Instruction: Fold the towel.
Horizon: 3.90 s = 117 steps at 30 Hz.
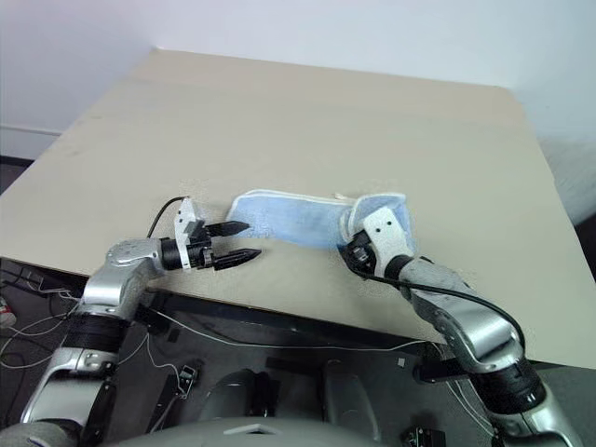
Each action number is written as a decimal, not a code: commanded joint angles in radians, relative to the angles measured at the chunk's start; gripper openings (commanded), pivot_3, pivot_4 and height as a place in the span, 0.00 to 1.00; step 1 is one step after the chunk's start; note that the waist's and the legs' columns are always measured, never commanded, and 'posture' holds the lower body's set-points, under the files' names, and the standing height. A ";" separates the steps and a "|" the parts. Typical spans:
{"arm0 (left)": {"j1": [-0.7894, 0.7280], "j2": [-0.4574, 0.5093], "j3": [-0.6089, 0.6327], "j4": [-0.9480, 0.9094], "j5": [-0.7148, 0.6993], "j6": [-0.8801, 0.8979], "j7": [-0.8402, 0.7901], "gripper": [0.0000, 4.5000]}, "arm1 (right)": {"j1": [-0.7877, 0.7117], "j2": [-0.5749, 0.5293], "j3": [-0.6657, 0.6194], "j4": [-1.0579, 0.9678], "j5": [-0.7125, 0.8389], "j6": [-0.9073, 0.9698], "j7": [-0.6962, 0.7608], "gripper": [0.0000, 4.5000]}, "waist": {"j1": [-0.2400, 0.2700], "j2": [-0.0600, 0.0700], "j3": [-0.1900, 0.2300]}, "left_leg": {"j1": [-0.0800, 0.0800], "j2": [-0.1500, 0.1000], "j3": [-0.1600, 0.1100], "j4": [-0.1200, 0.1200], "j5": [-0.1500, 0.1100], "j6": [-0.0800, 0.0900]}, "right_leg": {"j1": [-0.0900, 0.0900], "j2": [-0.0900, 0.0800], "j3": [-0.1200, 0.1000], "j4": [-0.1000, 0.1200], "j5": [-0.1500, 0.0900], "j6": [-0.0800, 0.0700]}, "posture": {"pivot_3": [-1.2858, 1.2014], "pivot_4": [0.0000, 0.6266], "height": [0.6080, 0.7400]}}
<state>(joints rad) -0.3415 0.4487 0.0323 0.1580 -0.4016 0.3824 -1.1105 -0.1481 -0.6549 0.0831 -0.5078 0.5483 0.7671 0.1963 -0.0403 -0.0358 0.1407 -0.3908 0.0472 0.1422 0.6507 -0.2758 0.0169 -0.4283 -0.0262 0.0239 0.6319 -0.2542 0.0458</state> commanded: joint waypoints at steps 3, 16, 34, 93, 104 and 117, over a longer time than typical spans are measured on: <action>0.063 -0.026 0.126 -0.194 -0.190 0.274 0.185 0.93 | -0.020 0.043 -0.196 -0.013 0.072 -0.052 0.068 0.57 | -0.002 0.000 0.000 | 0.001 0.000 -0.001 0.000 0.000 0.000 | 0.001 0.000 -0.001 0.000 0.001 0.002 | 0.52 0.24 0.86; 0.191 -0.204 0.238 -0.399 -0.438 0.665 0.646 0.93 | -0.160 0.188 -0.056 0.567 -0.196 -0.309 0.220 0.01 | 0.000 0.001 0.000 | 0.001 -0.001 -0.001 0.000 0.001 -0.001 | 0.002 0.001 -0.001 0.000 0.001 0.002 | 0.52 0.24 0.86; -0.049 -0.474 0.526 -0.081 -0.659 0.671 1.301 0.97 | -0.107 0.198 -0.237 0.282 -0.118 -0.266 0.234 0.00 | 0.026 0.011 -0.008 | 0.005 -0.002 -0.003 0.000 0.001 -0.002 | 0.006 0.000 -0.002 0.000 0.001 0.002 | 0.52 0.24 0.86; -0.408 -0.359 -0.352 0.050 0.032 0.208 0.276 0.53 | 0.014 0.303 -0.382 0.202 -0.127 -0.260 0.016 0.00 | 0.021 0.010 -0.004 | -0.002 -0.003 -0.004 -0.003 0.001 -0.001 | 0.000 -0.001 -0.002 -0.004 -0.002 -0.003 | 0.52 0.24 0.86; -0.382 -0.276 -0.209 0.048 0.067 0.108 0.340 0.45 | -0.045 0.230 -0.282 0.122 -0.147 -0.224 0.091 0.00 | 0.022 0.010 -0.004 | -0.001 -0.003 -0.005 -0.003 0.001 -0.001 | 0.001 0.000 -0.002 -0.003 0.000 0.000 | 0.52 0.24 0.86; -0.384 -0.327 -0.315 0.423 0.294 -0.115 0.350 0.01 | -0.076 0.303 -0.037 0.418 -0.305 -0.249 0.124 0.00 | 0.025 0.009 -0.004 | -0.002 -0.003 -0.005 -0.003 0.000 0.000 | 0.000 -0.001 -0.003 -0.004 -0.002 -0.002 | 0.52 0.24 0.86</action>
<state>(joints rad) -0.7200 0.1216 -0.2642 0.5539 -0.1379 0.2854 -0.7616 -0.2337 -0.3521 0.0369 -0.0998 0.2721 0.5383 0.3192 -0.0148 -0.0266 0.1363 -0.3922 0.0441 0.1376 0.6481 -0.2755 0.0165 -0.4277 -0.0275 0.0210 0.6284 -0.2561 0.0436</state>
